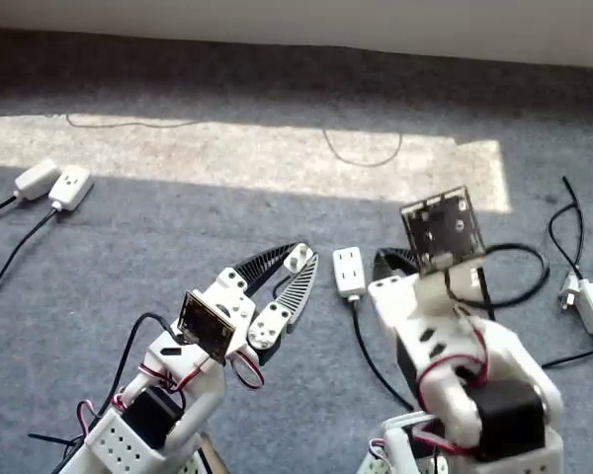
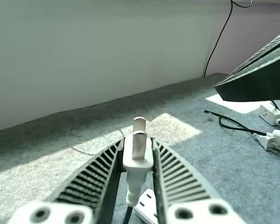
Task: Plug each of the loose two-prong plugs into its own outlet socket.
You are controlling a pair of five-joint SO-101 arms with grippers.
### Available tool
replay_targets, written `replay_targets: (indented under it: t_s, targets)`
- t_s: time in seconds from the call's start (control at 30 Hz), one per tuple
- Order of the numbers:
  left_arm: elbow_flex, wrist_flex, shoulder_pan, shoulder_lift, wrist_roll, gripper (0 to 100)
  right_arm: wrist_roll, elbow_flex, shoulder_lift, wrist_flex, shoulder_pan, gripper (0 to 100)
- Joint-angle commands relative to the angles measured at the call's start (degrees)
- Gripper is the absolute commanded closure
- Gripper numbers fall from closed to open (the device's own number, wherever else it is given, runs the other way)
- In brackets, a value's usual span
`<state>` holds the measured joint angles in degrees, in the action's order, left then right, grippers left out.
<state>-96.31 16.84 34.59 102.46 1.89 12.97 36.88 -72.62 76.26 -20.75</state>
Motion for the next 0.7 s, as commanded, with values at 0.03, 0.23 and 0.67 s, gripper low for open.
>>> replay_targets:
  t_s: [0.03, 0.23, 0.67]
  targets:
    - [-0.84, 0.44, 3.3, -0.4, 0.26, 99, 0.35, 2.51, -10.68, 0.57, -14.29, 99.2]
    - [-0.84, 0.44, 5.85, -0.4, 0.26, 99, 7.65, 9.98, -18.51, 0.13, -27.56, 99.2]
    - [-0.84, 0.62, 7.43, -0.31, 0.26, 99, 9.14, 21.76, -19.12, -14.29, -29.32, 99.2]
